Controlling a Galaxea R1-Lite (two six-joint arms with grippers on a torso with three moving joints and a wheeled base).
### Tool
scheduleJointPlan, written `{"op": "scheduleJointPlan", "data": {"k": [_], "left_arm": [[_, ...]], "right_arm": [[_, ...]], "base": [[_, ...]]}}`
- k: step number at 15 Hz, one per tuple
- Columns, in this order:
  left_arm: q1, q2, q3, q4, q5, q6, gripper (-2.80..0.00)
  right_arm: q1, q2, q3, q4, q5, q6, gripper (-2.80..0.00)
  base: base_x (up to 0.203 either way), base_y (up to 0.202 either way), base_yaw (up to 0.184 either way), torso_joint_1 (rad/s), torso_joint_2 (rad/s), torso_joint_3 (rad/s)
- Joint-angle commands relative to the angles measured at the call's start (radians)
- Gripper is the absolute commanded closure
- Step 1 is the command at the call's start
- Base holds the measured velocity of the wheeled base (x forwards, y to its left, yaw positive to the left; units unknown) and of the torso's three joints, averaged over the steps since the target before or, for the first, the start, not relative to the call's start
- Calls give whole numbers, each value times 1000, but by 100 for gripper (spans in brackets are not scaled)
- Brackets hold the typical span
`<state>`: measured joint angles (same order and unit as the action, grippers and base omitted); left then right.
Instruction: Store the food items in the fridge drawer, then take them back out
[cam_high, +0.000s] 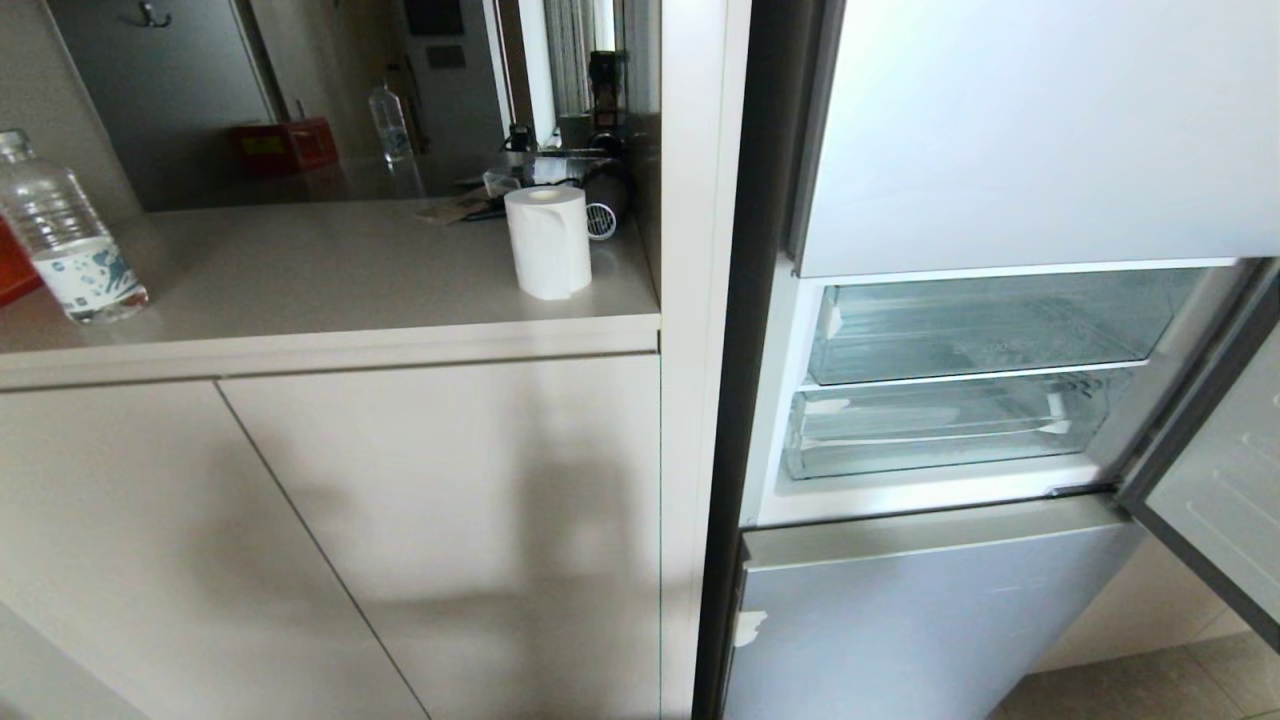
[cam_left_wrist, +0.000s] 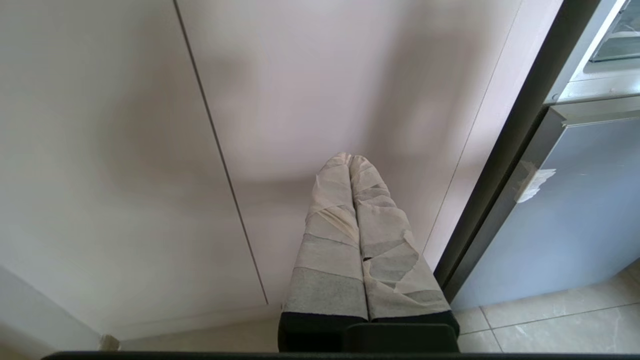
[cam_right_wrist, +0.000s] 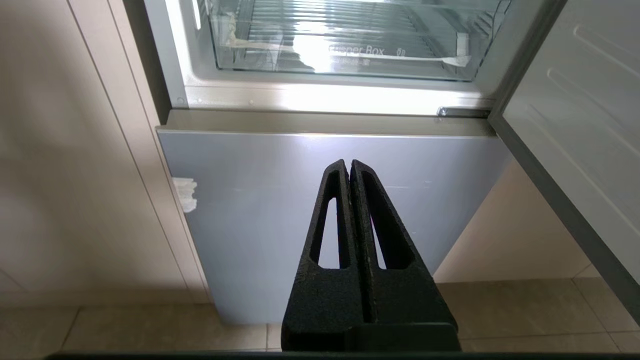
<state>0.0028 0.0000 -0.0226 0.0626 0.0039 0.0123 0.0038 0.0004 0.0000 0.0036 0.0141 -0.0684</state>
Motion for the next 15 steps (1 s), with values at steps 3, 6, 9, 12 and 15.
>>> {"op": "scheduleJointPlan", "data": {"k": [3,6,9,12,15], "left_arm": [[0,2,0,0,1,0,0],[0,2,1,0,1,0,0],[0,2,1,0,1,0,0],[0,2,1,0,1,0,0],[0,2,1,0,1,0,0]], "right_arm": [[1,-2,0,-1,0,-6,0],[1,-2,0,-1,3,-7,0],[1,-2,2,0,-1,2,0],[1,-2,0,1,-3,9,0],[1,-2,0,1,-3,7,0]], "base": [[2,2,-89,1,5,2],[0,7,-174,0,3,4],[-3,10,-174,2,2,3],[-1,8,-176,2,3,2],[0,7,-173,1,2,3]]}}
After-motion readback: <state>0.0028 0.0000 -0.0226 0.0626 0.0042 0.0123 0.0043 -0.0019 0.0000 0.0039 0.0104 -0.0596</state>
